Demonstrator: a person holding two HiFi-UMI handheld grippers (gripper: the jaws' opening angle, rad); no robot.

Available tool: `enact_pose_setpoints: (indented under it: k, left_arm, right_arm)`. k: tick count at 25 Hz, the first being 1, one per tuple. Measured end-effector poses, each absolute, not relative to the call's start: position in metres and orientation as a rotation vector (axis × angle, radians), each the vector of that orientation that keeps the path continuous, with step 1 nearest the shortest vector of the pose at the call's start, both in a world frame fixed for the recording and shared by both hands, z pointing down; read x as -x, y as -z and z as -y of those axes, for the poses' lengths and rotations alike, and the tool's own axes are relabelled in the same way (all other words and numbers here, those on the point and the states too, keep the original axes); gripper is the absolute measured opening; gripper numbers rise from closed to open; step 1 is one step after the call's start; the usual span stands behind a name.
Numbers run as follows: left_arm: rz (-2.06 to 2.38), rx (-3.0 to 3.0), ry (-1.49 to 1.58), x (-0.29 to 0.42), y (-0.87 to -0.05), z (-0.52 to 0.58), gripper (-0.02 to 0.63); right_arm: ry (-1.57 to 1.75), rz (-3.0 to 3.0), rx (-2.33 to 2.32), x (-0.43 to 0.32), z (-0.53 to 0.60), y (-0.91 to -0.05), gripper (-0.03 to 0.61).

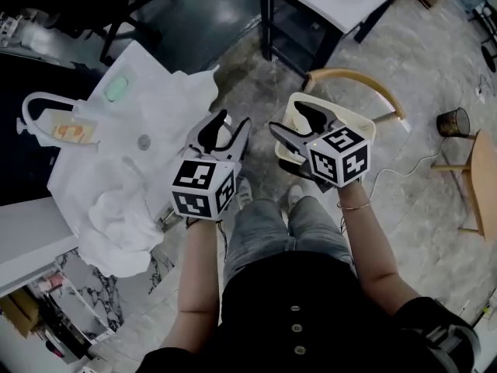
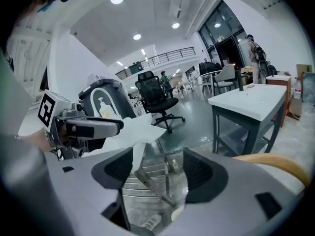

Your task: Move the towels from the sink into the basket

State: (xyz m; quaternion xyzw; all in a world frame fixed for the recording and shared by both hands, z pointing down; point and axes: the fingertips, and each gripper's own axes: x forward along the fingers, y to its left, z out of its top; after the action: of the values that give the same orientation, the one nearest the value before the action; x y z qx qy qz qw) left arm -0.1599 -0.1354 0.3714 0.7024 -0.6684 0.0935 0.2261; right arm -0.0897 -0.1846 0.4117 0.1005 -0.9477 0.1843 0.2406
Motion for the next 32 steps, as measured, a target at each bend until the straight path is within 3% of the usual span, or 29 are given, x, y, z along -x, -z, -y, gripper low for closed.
enact_pose_setpoints:
  k: [13,17,23,32]
  left_arm:
    - [2.012,-1.792,-0.320,0.299,-0.364,0.072,0.175]
    - [1.995,-1.743,-0.368,0.315,-0.382,0.058,0.193]
    - [2.014,-1.698,-0.313,0.338,-0.402,0.052,0.276]
    - [1.889,-1.682,-0.274,0.348,-0.435,0.052,0.288]
  right_arm:
    - [-0.383,2.621,-0.090,0.224,0.142,-0.388,0.360]
    - [-0.350,2.591,-0.052,0.247,0.131,-0.393,0.374]
    - [-0.425,2.581,-0.079,0.274,0.126,-0.404,0.385]
    - [-0.467,2.506,-0.118,0.296,0.125,-0.432,0.403]
